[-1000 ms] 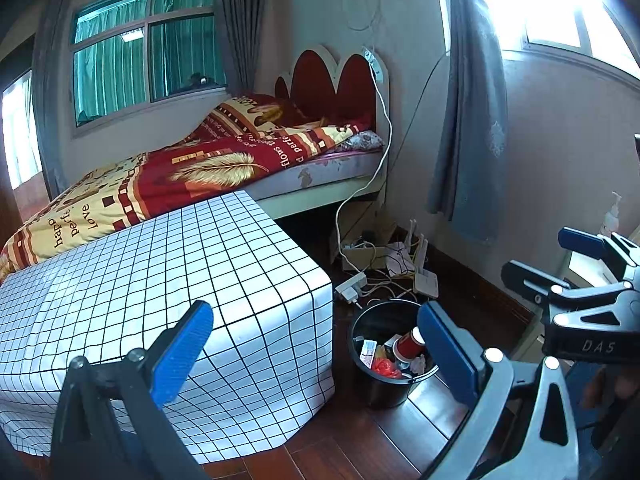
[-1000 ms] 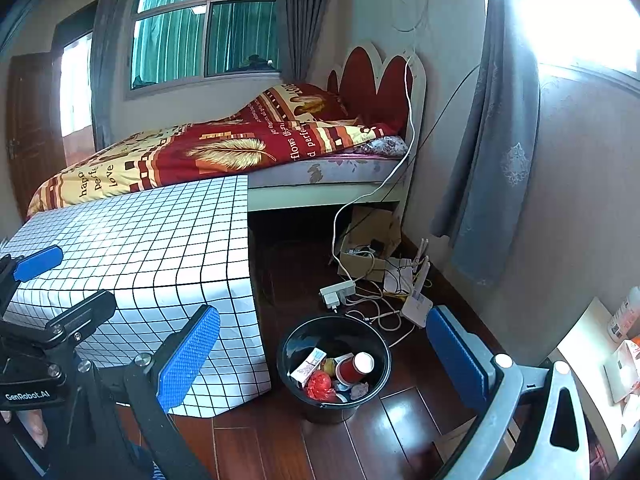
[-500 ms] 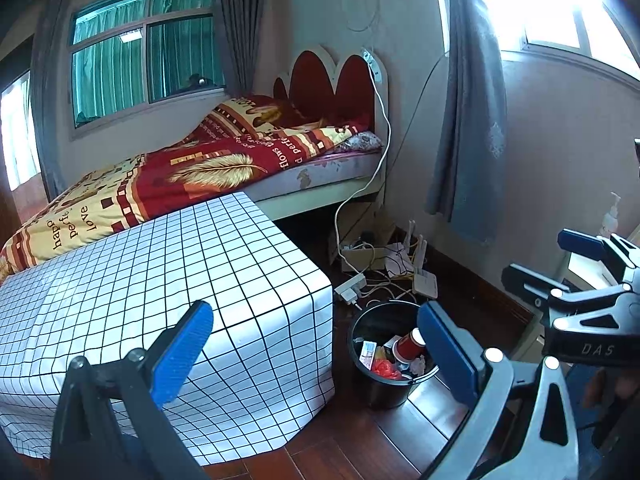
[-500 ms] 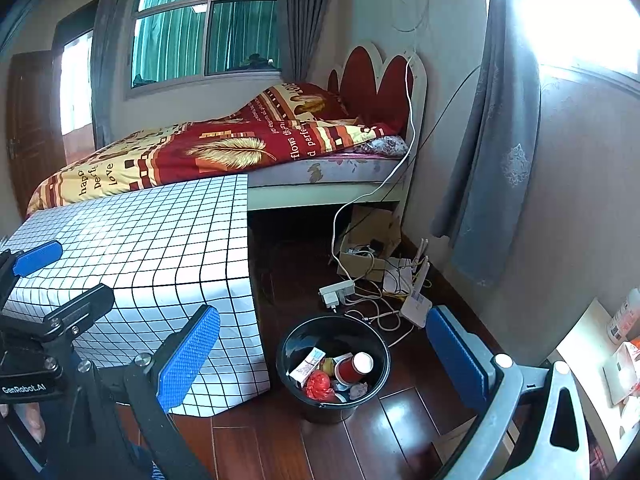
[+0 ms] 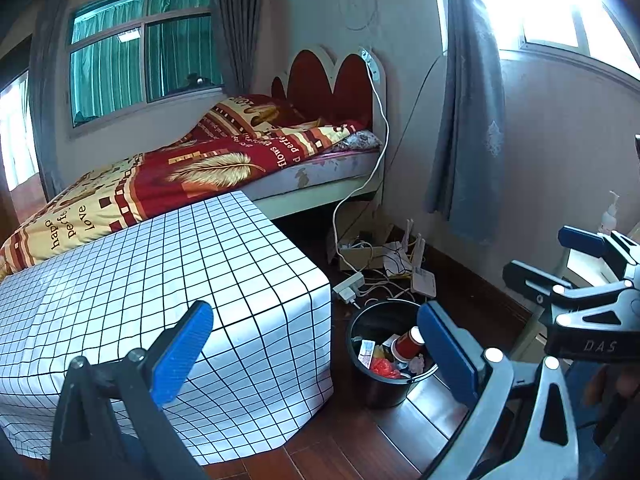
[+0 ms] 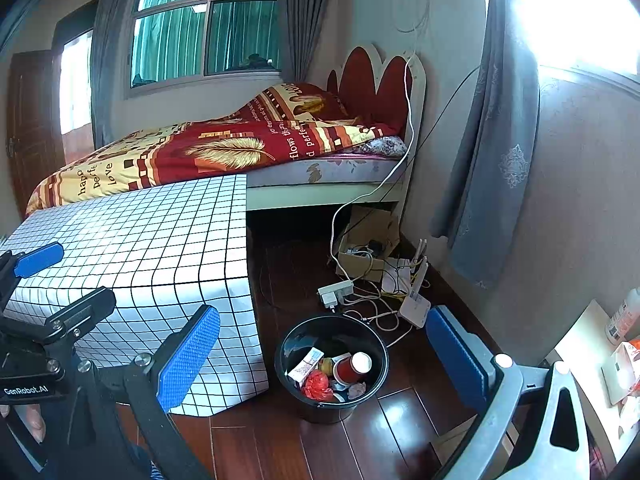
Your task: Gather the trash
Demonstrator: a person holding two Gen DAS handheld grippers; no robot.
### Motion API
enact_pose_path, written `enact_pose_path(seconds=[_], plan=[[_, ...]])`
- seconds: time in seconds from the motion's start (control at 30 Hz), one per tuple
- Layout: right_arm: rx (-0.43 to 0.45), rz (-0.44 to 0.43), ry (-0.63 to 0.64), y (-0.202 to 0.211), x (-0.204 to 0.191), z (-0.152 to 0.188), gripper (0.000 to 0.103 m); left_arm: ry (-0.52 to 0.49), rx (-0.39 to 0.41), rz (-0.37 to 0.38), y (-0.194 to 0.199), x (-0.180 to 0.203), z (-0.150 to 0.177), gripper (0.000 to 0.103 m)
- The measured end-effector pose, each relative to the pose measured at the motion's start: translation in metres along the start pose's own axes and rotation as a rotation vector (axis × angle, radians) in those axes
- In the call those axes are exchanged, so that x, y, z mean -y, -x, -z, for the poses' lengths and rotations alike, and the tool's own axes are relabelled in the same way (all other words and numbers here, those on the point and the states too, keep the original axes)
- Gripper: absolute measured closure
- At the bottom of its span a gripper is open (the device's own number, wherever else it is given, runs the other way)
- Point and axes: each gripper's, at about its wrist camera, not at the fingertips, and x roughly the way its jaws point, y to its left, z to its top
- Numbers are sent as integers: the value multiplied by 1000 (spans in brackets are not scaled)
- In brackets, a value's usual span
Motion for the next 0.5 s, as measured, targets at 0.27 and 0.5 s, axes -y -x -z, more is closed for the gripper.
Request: enact_pose_path(seconds=[0.27,0.5], plan=[[-7,-2,3,0,2,3,0,-3,4,16,0,0,0,1],[-9,-1,11,0,-1,5,0,-20,17,42,-1,-3,2,1]])
